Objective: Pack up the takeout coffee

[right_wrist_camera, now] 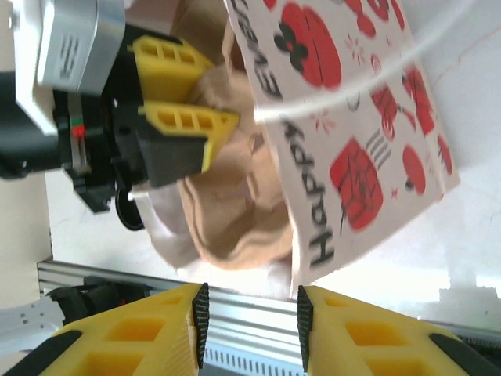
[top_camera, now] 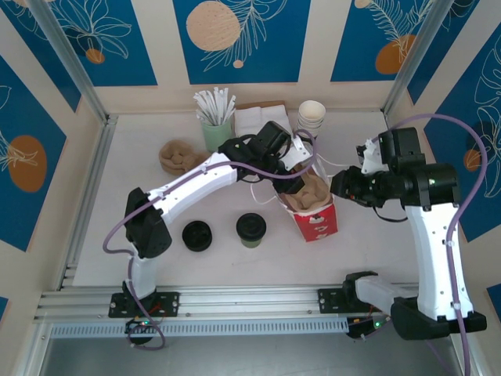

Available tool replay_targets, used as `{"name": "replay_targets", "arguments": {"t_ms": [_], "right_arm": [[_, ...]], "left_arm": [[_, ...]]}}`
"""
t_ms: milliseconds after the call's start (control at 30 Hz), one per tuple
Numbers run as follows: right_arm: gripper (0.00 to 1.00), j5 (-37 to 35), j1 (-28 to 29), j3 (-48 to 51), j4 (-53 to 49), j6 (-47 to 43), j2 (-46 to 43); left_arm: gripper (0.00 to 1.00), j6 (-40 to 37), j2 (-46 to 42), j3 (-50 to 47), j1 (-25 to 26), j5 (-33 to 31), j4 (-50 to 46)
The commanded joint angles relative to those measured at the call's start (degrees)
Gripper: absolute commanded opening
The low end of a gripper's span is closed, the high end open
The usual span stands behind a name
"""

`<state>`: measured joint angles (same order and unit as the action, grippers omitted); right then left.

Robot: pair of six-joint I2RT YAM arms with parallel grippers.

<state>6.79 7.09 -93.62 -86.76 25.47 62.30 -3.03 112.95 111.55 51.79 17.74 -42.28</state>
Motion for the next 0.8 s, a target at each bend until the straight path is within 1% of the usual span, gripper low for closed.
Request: {"name": "replay_targets", "arguments": {"t_ms": [0, 167, 333, 433, 500, 633, 767], "right_arm": [[0.38, 3.91, -0.41, 1.99, -3.98, 2.77, -2.09], [0.38, 7.67, -0.67, 9.93, 0.75, 5.39, -5.51], [0.36, 11.62, -0.90, 17.45, 9.50, 9.18, -7.66], [0.36, 11.87, -1.02, 20.60, 14.76, 11.61, -9.32], [0.34, 10.49, -1.12, 21.86, 16.30, 12.48, -9.62], [0.33, 8.27, -1.64, 22.73, 16.97, 12.49, -9.98], [0.30, 8.52, -2.34, 23.97, 17.39, 12.15, -10.07]], "left_arm": [[0.35, 4.65, 1.44, 2.25, 0.59, -5.00, -3.22], [0.35, 8.90, 1.86, 2.97, 0.84, -6.22, -3.38], [0.35, 11.01, 2.39, 4.01, 1.35, -6.66, -3.96], [0.35, 11.63, 2.29, 4.20, 1.56, -6.68, -4.21], [0.35, 11.97, 2.21, 4.30, 1.67, -6.58, -4.21], [0.35, 12.41, 2.24, 4.80, 1.69, -6.32, -4.47], [0.35, 12.79, 2.38, 5.35, 1.65, -5.96, -4.56]]}}
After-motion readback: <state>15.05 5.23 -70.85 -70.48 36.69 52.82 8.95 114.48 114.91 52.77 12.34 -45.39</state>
